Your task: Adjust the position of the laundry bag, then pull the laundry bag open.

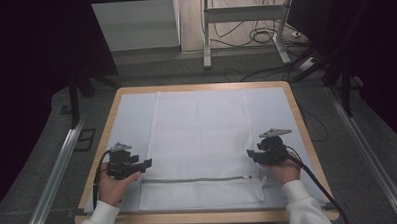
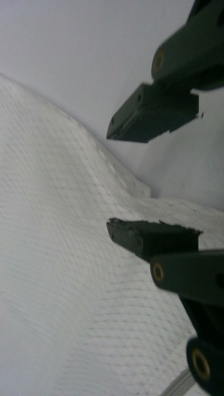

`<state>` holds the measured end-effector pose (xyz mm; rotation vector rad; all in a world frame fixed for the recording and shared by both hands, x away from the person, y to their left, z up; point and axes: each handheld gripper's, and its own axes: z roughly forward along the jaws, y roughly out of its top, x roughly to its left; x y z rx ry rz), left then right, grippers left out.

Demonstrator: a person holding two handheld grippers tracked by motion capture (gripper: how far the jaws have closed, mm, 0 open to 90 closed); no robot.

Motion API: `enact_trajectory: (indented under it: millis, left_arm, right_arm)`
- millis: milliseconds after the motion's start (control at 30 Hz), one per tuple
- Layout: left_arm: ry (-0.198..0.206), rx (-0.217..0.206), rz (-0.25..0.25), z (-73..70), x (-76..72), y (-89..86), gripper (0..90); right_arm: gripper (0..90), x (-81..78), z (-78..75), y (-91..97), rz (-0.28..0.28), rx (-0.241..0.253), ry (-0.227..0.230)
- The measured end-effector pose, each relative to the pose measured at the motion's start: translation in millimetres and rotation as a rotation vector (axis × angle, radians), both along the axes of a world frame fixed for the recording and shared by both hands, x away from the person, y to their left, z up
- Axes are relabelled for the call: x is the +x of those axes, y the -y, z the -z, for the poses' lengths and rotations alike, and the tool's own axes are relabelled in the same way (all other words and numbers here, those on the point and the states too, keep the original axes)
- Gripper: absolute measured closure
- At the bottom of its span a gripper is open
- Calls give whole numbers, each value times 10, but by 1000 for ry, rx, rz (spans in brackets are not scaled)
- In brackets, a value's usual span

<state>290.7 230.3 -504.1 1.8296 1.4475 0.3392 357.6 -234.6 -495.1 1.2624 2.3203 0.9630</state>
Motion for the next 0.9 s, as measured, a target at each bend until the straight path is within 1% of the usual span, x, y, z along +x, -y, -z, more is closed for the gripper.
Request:
enact_trajectory:
  millis: [33, 67, 133, 233, 300, 333, 400, 533, 633, 667, 800, 900]
  left_arm:
    - [16, -1, -7, -25, -14, 19, 315]
    - [21, -9, 2, -44, -24, 36, 288]
    - [23, -25, 31, -65, -41, 75, 263]
    - [31, -29, 67, -103, -67, 131, 260]
    - [34, -24, 83, -144, -82, 177, 264]
    - [48, -26, 96, -182, -87, 235, 264]
    - [55, -26, 107, -210, -89, 306, 263]
    - [47, -19, 144, -218, -88, 483, 263]
    - [52, -21, 143, -217, -99, 547, 271]
    - [55, -33, 144, -226, -109, 578, 279]
    - [57, -40, 146, -245, -115, 600, 284]
    - [51, -45, 154, -244, -103, 628, 287]
  right_arm:
    - [414, -2, -16, 21, 2, 13, 3]
    - [404, -9, -30, 37, 5, 24, 7]
    - [367, -32, -70, 61, -1, 46, 28]
    - [351, -43, -89, 69, -2, 57, 36]
    - [341, -53, -100, 76, 0, 55, 39]
    - [331, -61, -110, 85, 0, 54, 36]
    - [321, -61, -116, 95, 2, 56, 40]
    - [317, -60, -127, 108, 5, 59, 37]
    - [310, -57, -132, 117, 11, 63, 34]
    - [306, -56, -135, 127, 14, 62, 32]
    - [297, -62, -139, 134, 14, 53, 39]
    - [287, -57, -137, 139, 21, 45, 44]
